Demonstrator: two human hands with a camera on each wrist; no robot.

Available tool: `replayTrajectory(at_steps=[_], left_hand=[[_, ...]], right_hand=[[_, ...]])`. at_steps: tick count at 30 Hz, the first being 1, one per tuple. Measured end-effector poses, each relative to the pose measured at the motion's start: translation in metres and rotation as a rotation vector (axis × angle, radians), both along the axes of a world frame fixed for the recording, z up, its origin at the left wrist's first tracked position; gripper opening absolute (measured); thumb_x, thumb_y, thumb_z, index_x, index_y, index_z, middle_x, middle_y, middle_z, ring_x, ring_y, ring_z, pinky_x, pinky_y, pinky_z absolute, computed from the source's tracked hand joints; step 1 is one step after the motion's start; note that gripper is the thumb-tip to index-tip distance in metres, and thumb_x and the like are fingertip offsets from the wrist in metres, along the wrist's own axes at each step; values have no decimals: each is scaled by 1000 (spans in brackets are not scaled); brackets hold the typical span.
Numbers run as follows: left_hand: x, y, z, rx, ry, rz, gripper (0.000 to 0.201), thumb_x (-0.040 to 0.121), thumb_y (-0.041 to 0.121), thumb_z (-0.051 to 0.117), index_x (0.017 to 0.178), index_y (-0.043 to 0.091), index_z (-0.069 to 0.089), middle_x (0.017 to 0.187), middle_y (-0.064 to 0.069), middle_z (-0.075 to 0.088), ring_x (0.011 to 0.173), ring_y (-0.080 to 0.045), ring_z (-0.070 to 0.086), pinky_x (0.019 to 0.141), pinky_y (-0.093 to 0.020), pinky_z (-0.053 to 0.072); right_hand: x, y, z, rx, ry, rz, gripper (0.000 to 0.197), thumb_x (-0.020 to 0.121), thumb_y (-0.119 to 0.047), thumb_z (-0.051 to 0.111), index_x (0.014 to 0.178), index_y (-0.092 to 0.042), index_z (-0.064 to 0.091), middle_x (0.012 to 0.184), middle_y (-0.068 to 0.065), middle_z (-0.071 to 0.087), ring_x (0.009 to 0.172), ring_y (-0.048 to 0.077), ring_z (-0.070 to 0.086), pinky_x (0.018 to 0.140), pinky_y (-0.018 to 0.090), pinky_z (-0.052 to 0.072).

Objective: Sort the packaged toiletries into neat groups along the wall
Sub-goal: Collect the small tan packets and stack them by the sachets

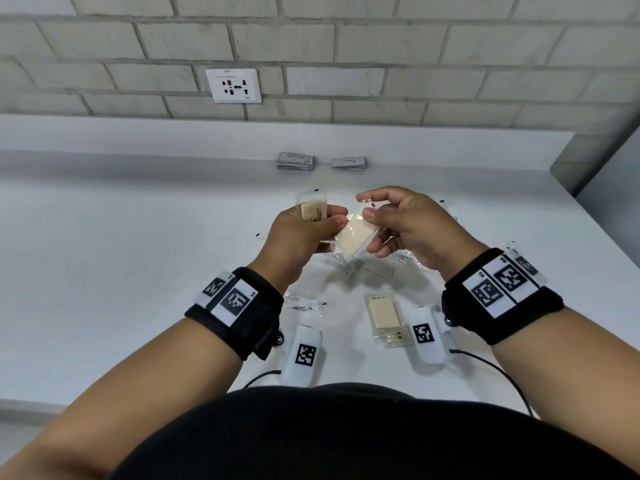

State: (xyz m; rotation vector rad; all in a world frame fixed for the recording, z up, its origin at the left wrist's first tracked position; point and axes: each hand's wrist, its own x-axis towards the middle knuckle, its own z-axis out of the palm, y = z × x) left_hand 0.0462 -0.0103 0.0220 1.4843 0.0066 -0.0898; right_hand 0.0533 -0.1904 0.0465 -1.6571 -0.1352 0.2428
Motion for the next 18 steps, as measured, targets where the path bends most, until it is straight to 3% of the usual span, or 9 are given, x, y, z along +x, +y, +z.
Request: replayTrajectory(at_steps=[5, 8, 10, 12, 15, 18], left_hand=[[-1, -1, 0, 9, 2, -16, 7, 84, 10, 70, 89, 16, 71, 76, 3, 68, 66, -7, 63, 58, -20, 51], [-2, 1, -1, 5, 70, -86, 20, 83, 13, 72, 102, 12, 67, 83, -1, 69, 73, -13, 67, 61, -22, 55], [-2, 3, -2, -8, 119, -111, 27, 82, 10, 72, 107, 6, 65, 86, -5, 71, 74, -15, 71, 59, -20, 55], [-1, 6, -4, -73, 144, -86, 22, 82, 6, 71, 103, 5, 65, 82, -5, 71, 71, -15, 71, 56, -19, 54], [2, 9, -6, -192, 165, -28, 14, 83, 4, 69, 95, 9, 63, 72, -2, 69, 63, -14, 70, 52, -18, 53], [5, 10, -8, -194, 169, -31, 11, 84, 5, 68, 91, 11, 62, 69, -1, 69, 59, -13, 69, 51, -17, 53]], right_hand=[[-1, 1, 2, -25, 11, -9, 7, 89, -7, 63, 85, -12, 62, 68, -2, 62, 51, 26, 65, 45, 27, 51], [0, 1, 1, 45, 11, -69, 12, 90, -5, 61, 84, -14, 56, 76, 5, 58, 50, 26, 67, 45, 27, 53], [1, 0, -1, 92, 5, -98, 13, 90, -2, 61, 89, -14, 57, 72, 6, 55, 53, 28, 69, 47, 28, 55], [0, -1, -5, 91, 3, -100, 14, 87, 1, 64, 89, -12, 59, 68, 5, 56, 55, 27, 69, 48, 29, 56], [-4, -3, -11, 18, 4, -102, 14, 81, 4, 69, 76, -6, 61, 67, 9, 60, 49, 16, 62, 50, 27, 58], [-8, -6, -12, 9, 23, -71, 13, 78, 5, 72, 75, -5, 63, 67, 10, 64, 52, 15, 63, 54, 26, 58]])
